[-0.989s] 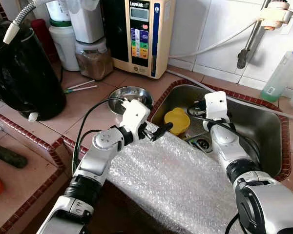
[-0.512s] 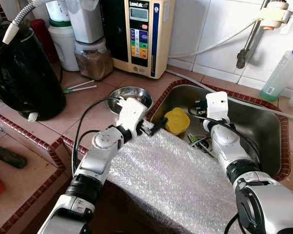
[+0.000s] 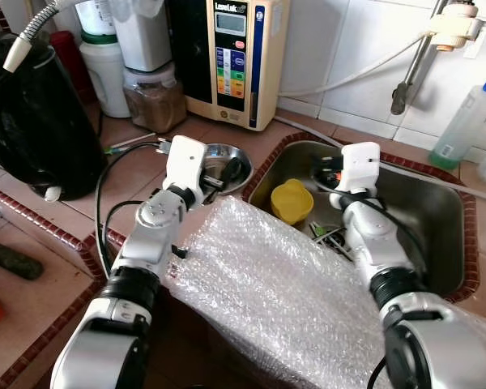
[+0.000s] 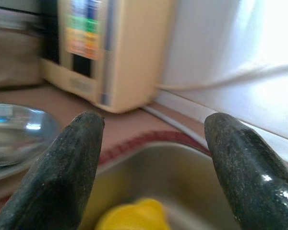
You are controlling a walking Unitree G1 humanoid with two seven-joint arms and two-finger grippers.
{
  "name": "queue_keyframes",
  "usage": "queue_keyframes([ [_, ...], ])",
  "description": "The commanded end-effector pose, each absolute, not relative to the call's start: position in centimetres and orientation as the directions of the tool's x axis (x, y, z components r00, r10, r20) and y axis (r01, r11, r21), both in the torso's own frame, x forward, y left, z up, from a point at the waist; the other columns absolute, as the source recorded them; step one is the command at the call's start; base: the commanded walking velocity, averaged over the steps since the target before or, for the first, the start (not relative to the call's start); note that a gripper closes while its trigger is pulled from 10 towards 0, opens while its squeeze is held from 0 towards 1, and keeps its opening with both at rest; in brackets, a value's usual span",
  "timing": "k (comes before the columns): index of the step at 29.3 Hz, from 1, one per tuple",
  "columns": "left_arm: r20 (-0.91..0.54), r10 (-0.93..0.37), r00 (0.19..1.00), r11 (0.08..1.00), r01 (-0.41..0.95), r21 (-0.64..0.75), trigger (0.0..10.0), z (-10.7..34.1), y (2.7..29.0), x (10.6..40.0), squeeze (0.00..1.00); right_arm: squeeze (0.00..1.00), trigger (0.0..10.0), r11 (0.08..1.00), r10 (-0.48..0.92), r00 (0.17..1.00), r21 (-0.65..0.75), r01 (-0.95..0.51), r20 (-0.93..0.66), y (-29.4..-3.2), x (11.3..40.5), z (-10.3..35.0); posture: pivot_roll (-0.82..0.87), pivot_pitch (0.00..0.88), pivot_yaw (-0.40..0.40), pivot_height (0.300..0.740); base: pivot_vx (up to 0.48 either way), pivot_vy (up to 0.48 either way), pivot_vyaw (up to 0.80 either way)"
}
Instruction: Kitchen organization
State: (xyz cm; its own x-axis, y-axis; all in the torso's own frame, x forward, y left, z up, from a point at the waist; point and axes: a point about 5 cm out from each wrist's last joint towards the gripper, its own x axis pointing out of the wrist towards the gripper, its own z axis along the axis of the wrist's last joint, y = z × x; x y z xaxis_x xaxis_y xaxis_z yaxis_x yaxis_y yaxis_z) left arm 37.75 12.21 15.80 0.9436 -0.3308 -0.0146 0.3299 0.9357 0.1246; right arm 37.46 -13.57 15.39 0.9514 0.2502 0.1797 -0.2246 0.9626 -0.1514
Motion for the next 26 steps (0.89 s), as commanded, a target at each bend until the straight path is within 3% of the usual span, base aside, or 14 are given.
queue_keyframes([
  [1, -0.033, -0.308, 0.951, 0.941, 0.31, 0.134, 10.0, 16.0, 12.5, 38.1, 1.0, 0.0, 10.0, 0.956, 0.278, 0.937, -0.155, -0.249, 0.211, -13.1, 37.4, 16.4, 0.12, 0.0, 0.002, 0.74, 0.0, 0.0, 0.0],
  [10, -0.124, -0.282, 0.952, 0.944, 0.298, 0.143, 10.0, 15.8, 13.1, 39.2, 1.0, 0.0, 10.0, 0.855, 0.498, 0.846, -0.266, -0.445, 0.187, -9.6, 34.9, 17.2, 0.09, 0.0, 0.024, 0.74, 0.0, 0.0, 0.0],
  [11, -0.156, -0.285, 0.946, 0.942, 0.306, 0.138, 10.0, 15.6, 13.2, 39.4, 0.53, 0.0, 10.0, 0.84, 0.508, 0.851, -0.297, -0.455, 0.133, -9.5, 34.3, 16.6, 0.08, 0.0, 0.025, 0.74, 0.0, 0.0, 0.0],
  [12, -0.163, -0.287, 0.944, 0.943, 0.309, 0.127, 10.0, 15.6, 13.2, 39.4, 0.0, 0.0, 10.0, 0.84, 0.504, 0.856, -0.293, -0.456, 0.113, -9.5, 34.1, 16.3, 0.08, 0.0, 0.026, 0.74, 0.0, 0.0, 0.0],
  [25, -0.251, -0.338, 0.907, 0.923, 0.372, 0.1, 10.0, 14.9, 12.4, 39.6, 0.0, 0.0, 10.0, 0.796, 0.513, 0.853, -0.32, -0.514, -0.096, -9.9, 32.4, 15.0, 0.06, 0.0, 0.032, 0.74, 0.0, 0.0, 0.0],
  [26, -0.257, -0.35, 0.901, 0.921, 0.38, 0.08, 8.4, 14.7, 12.2, 39.5, 0.0, 0.0, 10.0, 0.795, 0.508, 0.854, -0.32, -0.516, -0.113, -10.0, 32.3, 14.9, 0.05, 0.0, 0.03, 0.74, 0.0, 0.0, 0.0],
])
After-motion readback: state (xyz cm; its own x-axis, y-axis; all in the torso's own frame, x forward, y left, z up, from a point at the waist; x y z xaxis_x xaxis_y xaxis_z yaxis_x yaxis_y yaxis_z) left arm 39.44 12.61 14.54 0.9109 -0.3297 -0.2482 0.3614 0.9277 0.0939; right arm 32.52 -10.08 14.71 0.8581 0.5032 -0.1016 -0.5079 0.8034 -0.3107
